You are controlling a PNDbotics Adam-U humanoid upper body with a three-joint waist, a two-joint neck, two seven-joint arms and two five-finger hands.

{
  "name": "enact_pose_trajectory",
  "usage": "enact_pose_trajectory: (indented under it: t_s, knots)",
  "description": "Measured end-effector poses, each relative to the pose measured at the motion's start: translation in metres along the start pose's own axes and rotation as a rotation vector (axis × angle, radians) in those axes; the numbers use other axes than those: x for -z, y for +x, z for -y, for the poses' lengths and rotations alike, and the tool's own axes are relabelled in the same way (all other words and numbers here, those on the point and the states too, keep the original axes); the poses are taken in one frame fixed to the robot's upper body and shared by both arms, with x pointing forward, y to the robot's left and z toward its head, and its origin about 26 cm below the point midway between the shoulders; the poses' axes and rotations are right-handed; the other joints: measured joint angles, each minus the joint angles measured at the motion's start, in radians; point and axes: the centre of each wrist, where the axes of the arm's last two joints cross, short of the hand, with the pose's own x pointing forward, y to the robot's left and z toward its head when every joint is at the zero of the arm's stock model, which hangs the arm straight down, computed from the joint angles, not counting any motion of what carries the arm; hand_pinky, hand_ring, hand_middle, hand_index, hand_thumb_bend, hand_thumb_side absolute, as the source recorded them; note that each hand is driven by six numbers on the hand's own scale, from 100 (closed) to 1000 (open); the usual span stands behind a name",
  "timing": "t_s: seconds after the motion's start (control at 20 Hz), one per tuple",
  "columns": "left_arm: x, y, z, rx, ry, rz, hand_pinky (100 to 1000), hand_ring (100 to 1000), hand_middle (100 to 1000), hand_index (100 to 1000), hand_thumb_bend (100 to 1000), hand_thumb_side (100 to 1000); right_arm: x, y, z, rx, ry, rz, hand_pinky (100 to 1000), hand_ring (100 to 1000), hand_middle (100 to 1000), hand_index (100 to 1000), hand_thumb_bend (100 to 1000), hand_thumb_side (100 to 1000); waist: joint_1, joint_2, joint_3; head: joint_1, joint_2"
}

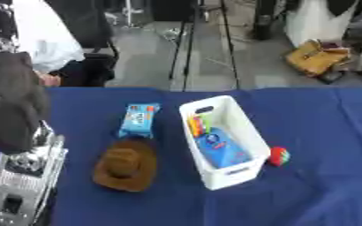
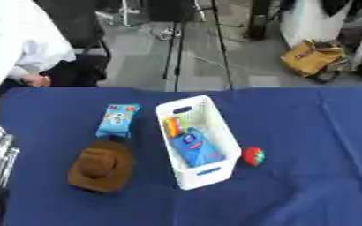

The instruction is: Pick up objects on the table and place them in the box.

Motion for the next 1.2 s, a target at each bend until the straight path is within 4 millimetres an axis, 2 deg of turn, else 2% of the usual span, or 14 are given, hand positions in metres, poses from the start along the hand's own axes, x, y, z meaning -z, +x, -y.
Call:
enact_pose_trajectory:
  t_s: [0.7,1.0,1.1,1.15,1.2]
  knots:
    - [0.0001,0.0,-0.0002,-0.009,0.005,0.005,920,967,929,1000,100,1000,-0.0042,-0.003,0.0036,-0.015,0.017,-0.025,845,866,828,861,100,1000,0.0,0.006,0.008,0.001,0.016]
    - [-0.0002,-0.0002,-0.002,-0.001,-0.006,0.003,914,951,920,1000,100,1000,-0.0091,-0.0042,0.0075,-0.083,0.109,-0.116,827,855,820,871,100,1000,-0.015,0.006,0.01,-0.012,0.028]
    - [-0.0013,-0.0001,-0.0025,0.002,-0.01,-0.002,915,950,920,1000,100,1000,-0.0061,-0.0053,0.0078,-0.119,0.189,-0.143,824,854,824,869,122,1000,-0.019,0.006,0.007,-0.017,0.03]
    - [-0.0013,-0.0002,-0.0029,0.004,-0.013,-0.003,917,949,918,1000,100,1000,-0.0045,-0.0058,0.0079,-0.138,0.234,-0.156,820,851,817,868,233,1000,-0.022,0.006,0.006,-0.017,0.03]
    - [-0.0012,-0.0002,-0.0033,0.006,-0.016,-0.003,917,949,918,1000,100,1000,-0.0028,-0.0063,0.008,-0.155,0.29,-0.166,820,851,817,868,233,1000,-0.024,0.006,0.005,-0.018,0.03]
